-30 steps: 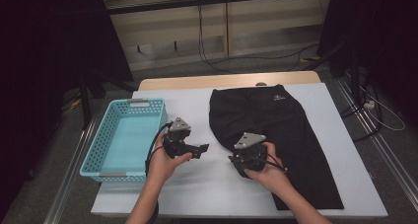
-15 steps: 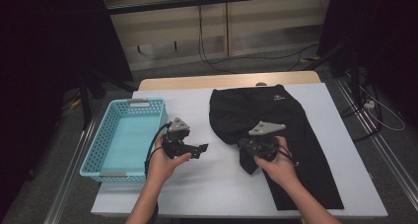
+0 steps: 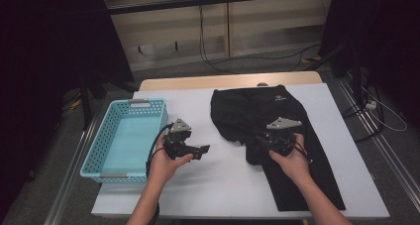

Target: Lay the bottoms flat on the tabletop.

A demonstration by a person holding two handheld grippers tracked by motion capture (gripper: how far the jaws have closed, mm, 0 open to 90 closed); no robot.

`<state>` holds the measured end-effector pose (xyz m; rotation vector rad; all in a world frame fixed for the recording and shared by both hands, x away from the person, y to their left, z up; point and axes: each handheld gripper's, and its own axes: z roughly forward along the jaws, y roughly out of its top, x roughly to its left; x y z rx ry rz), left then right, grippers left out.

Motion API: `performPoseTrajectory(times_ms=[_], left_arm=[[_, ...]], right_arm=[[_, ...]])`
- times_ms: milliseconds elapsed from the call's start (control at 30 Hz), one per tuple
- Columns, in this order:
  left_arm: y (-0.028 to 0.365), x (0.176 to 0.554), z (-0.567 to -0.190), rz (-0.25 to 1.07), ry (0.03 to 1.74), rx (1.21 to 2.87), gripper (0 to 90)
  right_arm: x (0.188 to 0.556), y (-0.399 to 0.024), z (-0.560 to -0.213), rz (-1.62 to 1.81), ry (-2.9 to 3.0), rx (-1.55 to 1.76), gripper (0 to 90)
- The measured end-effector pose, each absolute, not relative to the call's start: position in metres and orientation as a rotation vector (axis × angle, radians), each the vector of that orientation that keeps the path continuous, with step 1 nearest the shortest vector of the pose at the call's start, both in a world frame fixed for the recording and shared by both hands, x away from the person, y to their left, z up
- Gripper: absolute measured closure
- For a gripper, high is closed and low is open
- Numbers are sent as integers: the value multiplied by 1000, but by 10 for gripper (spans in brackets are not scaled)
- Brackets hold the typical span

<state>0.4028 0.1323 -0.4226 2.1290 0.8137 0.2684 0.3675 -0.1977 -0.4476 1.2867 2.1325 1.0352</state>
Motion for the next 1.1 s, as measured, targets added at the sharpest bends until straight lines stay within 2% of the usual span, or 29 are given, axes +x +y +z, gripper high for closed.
performPoseTrajectory(times_ms=[200, 300, 567, 667, 800, 1000, 1100], left_arm=[[132, 403, -422, 267, 806, 2134, 93], [132, 403, -422, 266, 809, 2128, 93], [132, 403, -422, 262, 808, 2135, 93], [132, 403, -422, 261, 811, 2126, 93], [133, 403, -422, 265, 812, 2130, 93], [133, 402, -422, 259, 818, 2120, 93], [135, 403, -421, 263, 812, 2121, 93]], right_arm=[[362, -191, -443, 1036, 2135, 1227, 625], [360, -189, -440, 1071, 2132, 1208, 554], [354, -178, -430, 1095, 2132, 1134, 461], [350, -166, -426, 1091, 2155, 1065, 468], [346, -146, -432, 1062, 2270, 965, 599], [356, -135, -457, 917, 2361, 1020, 580], [358, -136, -459, 922, 2336, 1047, 599]])
